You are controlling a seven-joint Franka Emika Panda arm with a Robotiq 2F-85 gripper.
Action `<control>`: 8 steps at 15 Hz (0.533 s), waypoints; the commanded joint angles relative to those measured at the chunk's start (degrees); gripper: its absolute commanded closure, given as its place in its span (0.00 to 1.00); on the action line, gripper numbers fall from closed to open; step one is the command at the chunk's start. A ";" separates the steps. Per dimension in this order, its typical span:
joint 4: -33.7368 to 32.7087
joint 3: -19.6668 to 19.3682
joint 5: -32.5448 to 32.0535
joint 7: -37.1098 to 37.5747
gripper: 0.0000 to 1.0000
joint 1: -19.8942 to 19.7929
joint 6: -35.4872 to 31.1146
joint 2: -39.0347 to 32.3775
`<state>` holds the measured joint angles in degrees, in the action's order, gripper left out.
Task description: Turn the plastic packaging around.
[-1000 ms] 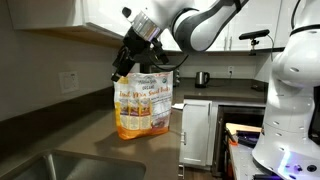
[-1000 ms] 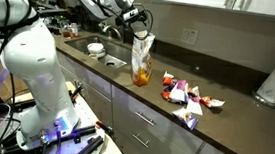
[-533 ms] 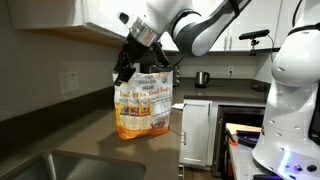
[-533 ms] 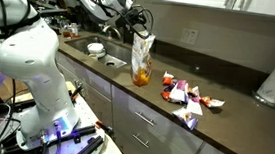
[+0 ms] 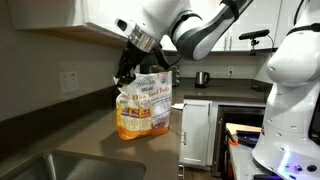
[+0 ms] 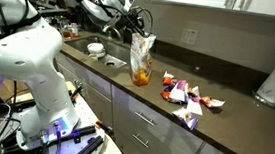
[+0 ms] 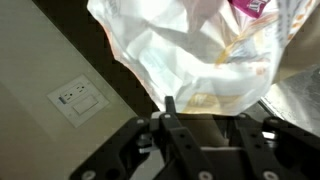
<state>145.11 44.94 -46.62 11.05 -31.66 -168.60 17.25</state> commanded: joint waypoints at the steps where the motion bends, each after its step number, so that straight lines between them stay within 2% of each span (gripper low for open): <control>1: -1.39 2.83 -2.14 3.06 0.26 -3.06 1.58 0.71; 3: -1.81 3.99 -2.50 3.69 0.13 -4.47 2.00 1.21; 4: -1.92 4.61 -2.67 3.93 0.58 -5.26 2.06 1.64; 5: -2.04 5.41 -3.01 4.44 0.54 -6.24 2.23 2.32; 6: -2.18 6.23 -3.48 4.92 0.55 -7.28 2.30 3.06; 7: -2.41 7.09 -4.14 5.72 0.19 -8.40 2.24 3.72; 8: -2.75 7.86 -4.48 6.43 0.15 -9.33 2.44 4.07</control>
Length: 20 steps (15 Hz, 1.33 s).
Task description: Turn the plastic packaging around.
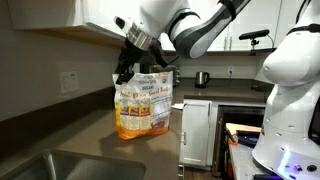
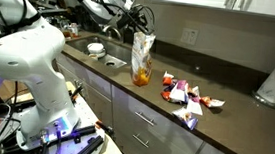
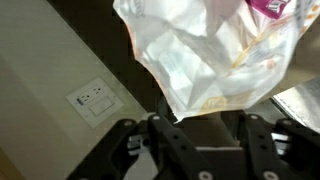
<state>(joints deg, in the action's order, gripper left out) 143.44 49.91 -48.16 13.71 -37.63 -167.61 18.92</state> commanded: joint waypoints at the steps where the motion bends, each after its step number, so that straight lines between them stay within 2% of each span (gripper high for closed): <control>1: -1.32 3.80 -3.16 4.24 0.13 -4.42 1.66 2.84; 2: -1.59 4.69 -3.04 4.41 0.07 -5.36 2.52 2.91; 3: -1.82 5.67 -2.89 4.37 0.12 -6.27 3.84 2.89; 4: -2.02 6.26 -2.05 3.50 0.46 -6.57 5.59 2.17; 5: -2.18 6.72 -0.86 2.20 0.42 -6.45 8.36 1.04; 6: -2.30 6.90 0.25 1.01 0.43 -6.06 10.88 -0.06; 9: -2.79 6.37 4.22 -1.96 0.63 -4.20 16.73 -3.22; 14: -4.03 3.87 12.93 -8.34 0.97 -1.04 20.45 -6.03; 15: -4.72 -3.21 10.73 -7.48 0.99 6.24 22.64 -8.46; 16: -4.80 -6.01 11.40 -8.85 1.00 8.97 23.09 -8.34; 20: -4.36 -23.55 15.55 -17.78 1.00 26.37 23.52 -8.03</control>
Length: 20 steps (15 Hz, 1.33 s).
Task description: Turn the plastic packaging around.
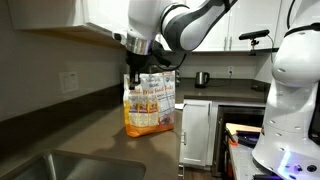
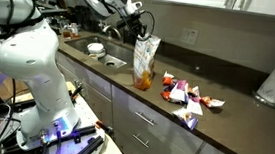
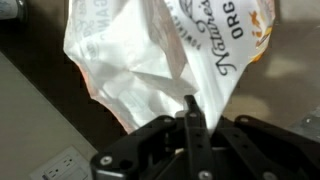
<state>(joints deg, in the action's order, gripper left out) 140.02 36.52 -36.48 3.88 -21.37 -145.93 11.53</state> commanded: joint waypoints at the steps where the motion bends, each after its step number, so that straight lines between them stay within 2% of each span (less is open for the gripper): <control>1: -0.64 -14.03 5.54 -10.64 1.00 13.81 1.81 -0.22; 4: 0.05 -21.75 10.24 -18.33 1.00 20.90 2.62 1.59; 8: 0.64 -27.08 12.79 -25.22 1.00 25.63 5.13 4.10; 12: 1.86 -29.15 13.13 -28.15 1.00 28.17 6.32 7.25; 20: 6.85 -30.72 13.17 -29.78 1.00 31.38 5.33 12.62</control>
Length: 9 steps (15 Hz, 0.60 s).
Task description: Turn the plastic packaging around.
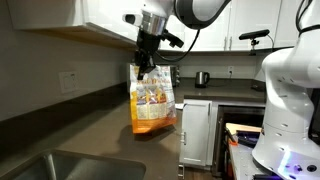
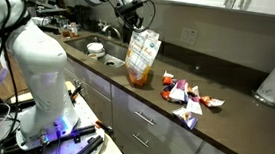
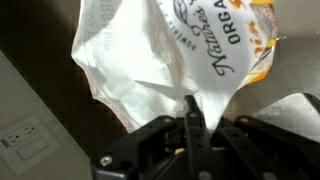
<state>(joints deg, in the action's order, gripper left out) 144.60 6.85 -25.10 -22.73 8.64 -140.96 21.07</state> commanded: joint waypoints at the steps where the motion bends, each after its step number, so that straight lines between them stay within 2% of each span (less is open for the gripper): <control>1: 2.99 -1.35 2.01 -3.58 1.00 1.88 -0.15 3.47; 9: 5.06 -1.98 0.88 -8.94 1.00 4.56 -1.53 4.01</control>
<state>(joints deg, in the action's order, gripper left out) 148.71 5.71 -25.08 -27.59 12.15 -141.19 23.91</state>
